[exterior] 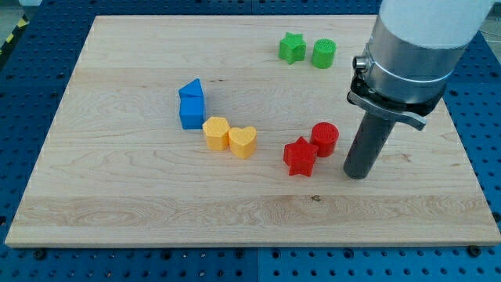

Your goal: Touch the bottom of the red star

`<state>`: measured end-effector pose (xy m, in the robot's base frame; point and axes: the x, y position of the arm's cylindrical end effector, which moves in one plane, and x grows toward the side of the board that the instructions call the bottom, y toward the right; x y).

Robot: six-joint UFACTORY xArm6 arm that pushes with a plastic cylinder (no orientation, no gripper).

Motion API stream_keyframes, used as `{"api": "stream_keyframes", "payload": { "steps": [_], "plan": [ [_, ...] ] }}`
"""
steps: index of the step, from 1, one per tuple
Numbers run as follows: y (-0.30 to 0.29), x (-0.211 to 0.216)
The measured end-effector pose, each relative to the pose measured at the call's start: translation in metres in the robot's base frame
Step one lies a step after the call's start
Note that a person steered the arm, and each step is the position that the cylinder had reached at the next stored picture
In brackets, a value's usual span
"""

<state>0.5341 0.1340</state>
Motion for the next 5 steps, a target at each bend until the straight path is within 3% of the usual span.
{"api": "stream_keyframes", "payload": {
  "steps": [1,3,4,5],
  "plan": [
    [-0.001,0.000],
    [-0.011,0.040],
    [-0.048,0.039],
    [-0.051,0.024]
  ]
}}
